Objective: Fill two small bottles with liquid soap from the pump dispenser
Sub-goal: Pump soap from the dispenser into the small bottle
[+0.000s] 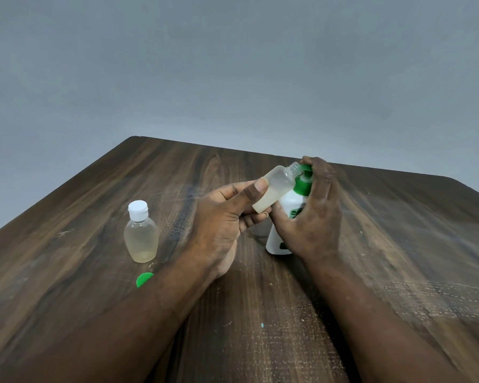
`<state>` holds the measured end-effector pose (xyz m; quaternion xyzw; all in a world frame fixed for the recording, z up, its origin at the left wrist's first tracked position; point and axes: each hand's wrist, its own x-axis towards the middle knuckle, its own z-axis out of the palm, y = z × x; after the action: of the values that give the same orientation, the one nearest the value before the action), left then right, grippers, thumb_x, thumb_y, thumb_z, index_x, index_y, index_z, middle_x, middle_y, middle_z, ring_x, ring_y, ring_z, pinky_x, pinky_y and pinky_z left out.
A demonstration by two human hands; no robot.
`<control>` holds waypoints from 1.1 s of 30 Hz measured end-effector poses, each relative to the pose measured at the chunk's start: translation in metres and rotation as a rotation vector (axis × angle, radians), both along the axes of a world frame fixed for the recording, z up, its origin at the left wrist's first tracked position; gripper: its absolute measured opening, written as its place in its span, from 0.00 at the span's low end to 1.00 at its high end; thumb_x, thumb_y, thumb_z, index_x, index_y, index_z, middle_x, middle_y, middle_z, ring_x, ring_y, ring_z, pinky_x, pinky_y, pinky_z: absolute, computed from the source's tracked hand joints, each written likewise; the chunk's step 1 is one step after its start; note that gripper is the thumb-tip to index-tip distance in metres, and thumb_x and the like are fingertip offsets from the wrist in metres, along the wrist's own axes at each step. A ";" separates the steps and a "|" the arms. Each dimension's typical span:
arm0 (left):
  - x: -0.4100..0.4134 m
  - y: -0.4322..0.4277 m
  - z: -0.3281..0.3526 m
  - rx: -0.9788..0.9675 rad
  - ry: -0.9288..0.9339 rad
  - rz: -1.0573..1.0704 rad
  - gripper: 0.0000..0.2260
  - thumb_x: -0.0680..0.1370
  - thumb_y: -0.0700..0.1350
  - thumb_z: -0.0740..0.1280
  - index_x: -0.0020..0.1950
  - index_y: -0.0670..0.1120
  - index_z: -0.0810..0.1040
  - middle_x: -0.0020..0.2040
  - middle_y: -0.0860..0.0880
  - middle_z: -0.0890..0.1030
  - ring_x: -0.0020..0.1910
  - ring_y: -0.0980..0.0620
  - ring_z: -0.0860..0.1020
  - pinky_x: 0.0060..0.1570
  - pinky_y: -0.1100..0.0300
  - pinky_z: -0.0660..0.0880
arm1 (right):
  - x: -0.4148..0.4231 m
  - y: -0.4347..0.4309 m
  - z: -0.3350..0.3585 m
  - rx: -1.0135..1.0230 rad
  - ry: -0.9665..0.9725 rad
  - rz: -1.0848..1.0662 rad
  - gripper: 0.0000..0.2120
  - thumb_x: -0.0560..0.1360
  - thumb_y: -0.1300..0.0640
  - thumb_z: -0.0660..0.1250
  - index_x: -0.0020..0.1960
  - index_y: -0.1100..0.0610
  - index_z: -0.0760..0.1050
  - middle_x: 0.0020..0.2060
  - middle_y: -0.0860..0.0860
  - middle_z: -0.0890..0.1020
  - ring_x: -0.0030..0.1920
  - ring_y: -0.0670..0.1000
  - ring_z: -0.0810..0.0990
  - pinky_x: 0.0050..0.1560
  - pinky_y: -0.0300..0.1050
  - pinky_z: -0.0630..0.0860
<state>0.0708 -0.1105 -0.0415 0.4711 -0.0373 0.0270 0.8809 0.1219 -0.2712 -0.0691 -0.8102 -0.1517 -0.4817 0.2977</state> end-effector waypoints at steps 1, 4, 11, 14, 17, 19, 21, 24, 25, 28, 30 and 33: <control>0.000 0.000 0.000 0.002 -0.004 0.003 0.21 0.68 0.51 0.77 0.54 0.38 0.85 0.49 0.40 0.87 0.45 0.48 0.85 0.43 0.61 0.81 | -0.001 0.000 0.000 -0.003 -0.005 -0.008 0.38 0.70 0.46 0.76 0.74 0.60 0.68 0.67 0.56 0.76 0.64 0.57 0.77 0.60 0.60 0.78; 0.000 0.002 0.001 0.005 -0.006 0.019 0.21 0.67 0.52 0.78 0.53 0.39 0.85 0.50 0.40 0.87 0.46 0.46 0.84 0.42 0.61 0.81 | -0.003 0.000 -0.001 -0.021 0.001 -0.026 0.38 0.71 0.43 0.75 0.74 0.60 0.68 0.66 0.57 0.76 0.64 0.58 0.77 0.59 0.62 0.79; 0.000 0.003 0.000 -0.003 -0.009 0.004 0.22 0.69 0.51 0.77 0.56 0.38 0.85 0.50 0.40 0.87 0.47 0.47 0.85 0.45 0.60 0.82 | 0.002 0.000 -0.001 -0.013 0.026 -0.006 0.40 0.71 0.43 0.77 0.75 0.59 0.67 0.67 0.55 0.76 0.64 0.58 0.77 0.58 0.63 0.79; 0.000 0.002 0.000 -0.020 -0.007 -0.009 0.22 0.69 0.50 0.77 0.56 0.37 0.84 0.50 0.40 0.87 0.46 0.48 0.86 0.43 0.61 0.82 | 0.002 -0.001 0.000 -0.003 0.026 0.006 0.41 0.70 0.45 0.79 0.76 0.58 0.66 0.68 0.55 0.75 0.65 0.58 0.77 0.59 0.63 0.79; -0.001 0.000 0.000 -0.043 0.010 -0.015 0.20 0.70 0.49 0.76 0.55 0.37 0.84 0.49 0.39 0.87 0.45 0.48 0.86 0.43 0.61 0.82 | 0.001 0.000 -0.001 -0.005 0.011 -0.008 0.40 0.69 0.47 0.79 0.75 0.58 0.67 0.68 0.55 0.76 0.64 0.57 0.77 0.60 0.61 0.78; -0.001 -0.002 0.000 -0.054 0.018 -0.017 0.19 0.70 0.49 0.76 0.54 0.37 0.84 0.48 0.39 0.87 0.44 0.48 0.85 0.42 0.61 0.82 | 0.001 0.000 0.000 -0.001 0.009 -0.011 0.39 0.69 0.45 0.78 0.75 0.58 0.67 0.67 0.55 0.76 0.64 0.57 0.77 0.59 0.61 0.79; -0.002 -0.003 0.001 -0.057 0.025 -0.016 0.19 0.69 0.49 0.76 0.53 0.37 0.83 0.46 0.40 0.87 0.42 0.48 0.85 0.41 0.62 0.82 | 0.000 0.000 0.000 0.002 -0.001 -0.009 0.38 0.70 0.45 0.76 0.74 0.58 0.67 0.67 0.55 0.76 0.63 0.57 0.77 0.58 0.62 0.79; -0.003 -0.003 0.002 -0.059 0.034 -0.011 0.20 0.69 0.50 0.76 0.53 0.37 0.83 0.44 0.41 0.87 0.41 0.49 0.85 0.39 0.63 0.81 | -0.001 0.001 -0.001 0.000 -0.007 -0.016 0.37 0.70 0.45 0.75 0.74 0.56 0.66 0.66 0.54 0.76 0.62 0.56 0.77 0.56 0.62 0.80; -0.003 -0.002 0.002 -0.060 0.036 -0.010 0.20 0.69 0.50 0.76 0.53 0.36 0.83 0.45 0.40 0.87 0.41 0.49 0.85 0.39 0.63 0.81 | -0.001 0.001 -0.002 0.003 0.001 -0.018 0.38 0.70 0.45 0.76 0.74 0.54 0.65 0.66 0.54 0.76 0.62 0.56 0.77 0.56 0.62 0.80; -0.003 -0.001 0.003 -0.060 0.039 -0.005 0.23 0.69 0.50 0.77 0.56 0.34 0.83 0.46 0.40 0.87 0.42 0.48 0.85 0.40 0.62 0.82 | 0.000 0.002 -0.001 -0.006 0.019 -0.013 0.40 0.70 0.46 0.78 0.75 0.54 0.64 0.67 0.54 0.75 0.62 0.56 0.77 0.56 0.62 0.80; -0.002 0.000 0.004 -0.059 0.039 -0.015 0.25 0.69 0.50 0.77 0.57 0.33 0.82 0.47 0.39 0.87 0.43 0.47 0.86 0.40 0.62 0.82 | 0.001 0.001 0.000 -0.015 0.017 0.003 0.40 0.70 0.46 0.77 0.76 0.55 0.65 0.68 0.54 0.75 0.63 0.56 0.77 0.58 0.62 0.79; -0.004 0.000 0.004 -0.062 0.038 -0.035 0.26 0.70 0.50 0.77 0.58 0.32 0.81 0.48 0.39 0.87 0.44 0.46 0.86 0.40 0.62 0.82 | 0.000 0.000 0.002 -0.019 0.011 0.018 0.40 0.70 0.44 0.74 0.76 0.57 0.64 0.68 0.55 0.75 0.66 0.57 0.76 0.59 0.62 0.79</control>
<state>0.0671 -0.1105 -0.0375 0.4431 -0.0277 0.0039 0.8960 0.1224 -0.2710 -0.0673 -0.8140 -0.1620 -0.4731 0.2953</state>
